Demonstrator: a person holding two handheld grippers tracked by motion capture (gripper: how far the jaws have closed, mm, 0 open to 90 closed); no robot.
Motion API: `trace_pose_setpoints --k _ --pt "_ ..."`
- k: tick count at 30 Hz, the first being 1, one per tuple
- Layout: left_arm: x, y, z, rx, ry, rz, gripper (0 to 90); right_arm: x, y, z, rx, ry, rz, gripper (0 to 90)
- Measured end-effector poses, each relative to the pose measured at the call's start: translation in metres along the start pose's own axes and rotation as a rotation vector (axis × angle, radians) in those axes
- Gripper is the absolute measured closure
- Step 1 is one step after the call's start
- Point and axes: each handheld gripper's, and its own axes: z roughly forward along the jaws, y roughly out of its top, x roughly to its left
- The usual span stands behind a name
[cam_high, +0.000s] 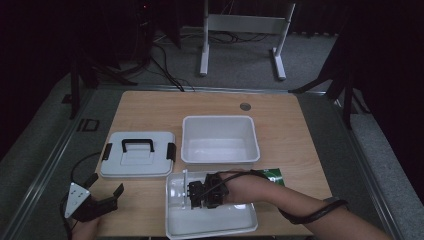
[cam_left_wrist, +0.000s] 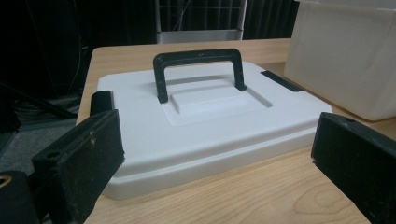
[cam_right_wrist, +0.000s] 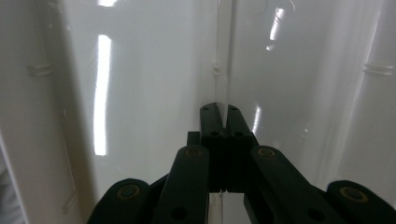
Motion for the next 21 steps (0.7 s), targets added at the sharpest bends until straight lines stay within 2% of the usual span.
trace_pose_setpoints --k 5,8,12,17,19,21 --pt "0.0 0.0 0.0 -0.002 0.001 -0.002 2.2 -0.004 0.002 0.026 0.002 0.033 0.026 89.0" --pt "0.0 0.0 0.0 -0.004 0.0 -0.001 2.2 -0.007 0.002 0.041 0.02 0.015 0.02 89.0" --pt "0.001 0.0 0.0 -0.003 -0.008 -0.006 2.2 -0.007 0.005 0.059 0.035 -0.012 0.036 89.0" --pt "0.0 0.0 0.0 -0.006 -0.006 -0.003 2.2 -0.009 0.009 0.075 0.068 -0.061 0.025 89.0" --pt "0.0 0.0 0.0 -0.007 -0.008 -0.003 2.2 -0.011 0.009 0.079 0.068 -0.067 0.034 89.0" --pt "0.0 0.0 0.0 -0.008 -0.007 -0.004 2.2 -0.015 0.009 0.083 0.06 -0.056 0.065 89.0"
